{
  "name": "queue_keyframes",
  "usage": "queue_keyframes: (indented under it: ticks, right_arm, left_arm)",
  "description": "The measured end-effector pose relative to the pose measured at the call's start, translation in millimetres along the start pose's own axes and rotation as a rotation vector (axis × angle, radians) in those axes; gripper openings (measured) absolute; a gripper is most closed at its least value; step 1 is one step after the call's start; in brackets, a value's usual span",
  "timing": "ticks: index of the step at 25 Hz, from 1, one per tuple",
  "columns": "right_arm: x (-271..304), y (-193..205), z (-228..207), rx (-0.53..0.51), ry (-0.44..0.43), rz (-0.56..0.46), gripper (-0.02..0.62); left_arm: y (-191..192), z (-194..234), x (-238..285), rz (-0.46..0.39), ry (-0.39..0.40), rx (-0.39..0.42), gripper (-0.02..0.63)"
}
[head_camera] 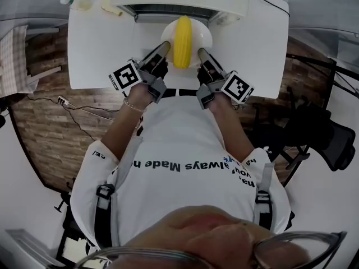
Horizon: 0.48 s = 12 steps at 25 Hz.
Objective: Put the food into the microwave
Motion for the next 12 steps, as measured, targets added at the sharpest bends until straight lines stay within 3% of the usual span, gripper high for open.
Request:
queue_keyframes:
  ticks: [3, 12]
  right_arm:
    - [4, -1, -10, 0.010, 0.003, -0.001, 0.028]
    - [22, -1, -28, -0.001, 0.011, 0.002, 0.028]
  left_arm:
    - [-4, 11, 4, 0.017, -0.019, 0.042, 0.018]
    - [-13, 33, 7, 0.036, -0.028, 0.051, 0.018]
Point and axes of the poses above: the fingertips, and each gripper's own axes: x forward along the fingers, z to its left, y out of its underside, the point moved 7 cm from there along -x, backward along the fingers, and after that the axes turned 13 degrees about z, right-handed, at the moved point
